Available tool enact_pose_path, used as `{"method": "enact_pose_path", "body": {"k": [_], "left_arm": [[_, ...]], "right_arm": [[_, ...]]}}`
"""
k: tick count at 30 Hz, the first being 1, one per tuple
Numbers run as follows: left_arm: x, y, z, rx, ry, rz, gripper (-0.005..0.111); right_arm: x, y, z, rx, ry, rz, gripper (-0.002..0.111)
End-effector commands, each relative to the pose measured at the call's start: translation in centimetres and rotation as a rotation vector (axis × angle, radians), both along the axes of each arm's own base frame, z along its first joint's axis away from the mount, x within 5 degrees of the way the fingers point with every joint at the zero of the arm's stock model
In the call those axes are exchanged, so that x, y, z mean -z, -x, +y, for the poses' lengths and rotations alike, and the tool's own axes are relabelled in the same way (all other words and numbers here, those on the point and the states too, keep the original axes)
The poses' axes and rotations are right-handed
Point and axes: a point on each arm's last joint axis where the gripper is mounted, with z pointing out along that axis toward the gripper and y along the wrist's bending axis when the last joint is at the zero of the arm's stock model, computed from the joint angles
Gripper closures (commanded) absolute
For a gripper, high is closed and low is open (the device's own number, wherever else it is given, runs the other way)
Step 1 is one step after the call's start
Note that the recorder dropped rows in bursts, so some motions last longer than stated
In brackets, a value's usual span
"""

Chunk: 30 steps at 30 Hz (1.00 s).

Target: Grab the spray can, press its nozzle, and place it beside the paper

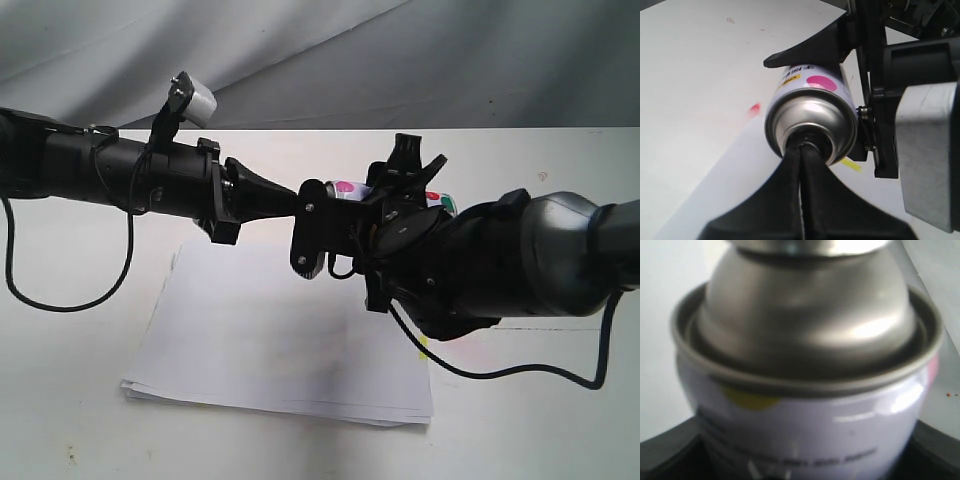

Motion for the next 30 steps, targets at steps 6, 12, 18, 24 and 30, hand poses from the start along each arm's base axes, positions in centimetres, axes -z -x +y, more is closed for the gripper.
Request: {"method": "enact_pose_path", "body": {"k": [6, 12, 18, 24, 30], "left_arm": [[1.7, 0.1, -0.9, 0.037, 0.04, 0.065, 0.107], [1.4, -0.1, -1.0, 0.027, 0.056, 0.053, 0.107], [1.4, -0.1, -1.0, 0.027, 0.056, 0.053, 0.107], [0.9, 0.1, -0.9, 0.035, 0.049, 0.035, 0.107], [-1.6, 0.5, 1.0, 0.016, 0.016, -0.015, 0.107]], "right_arm": [[-0.8, 0.1, 0.6, -0.057, 0.0, -0.029, 0.108], [-0.8, 0.1, 0.6, -0.057, 0.0, -0.029, 0.108], [-0.8, 0.1, 0.6, -0.057, 0.0, -0.029, 0.108], [-0.8, 0.1, 0.6, -0.057, 0.0, -0.029, 0.108], [-0.8, 0.1, 0.6, -0.056, 0.0, -0.03, 0.108]]}}
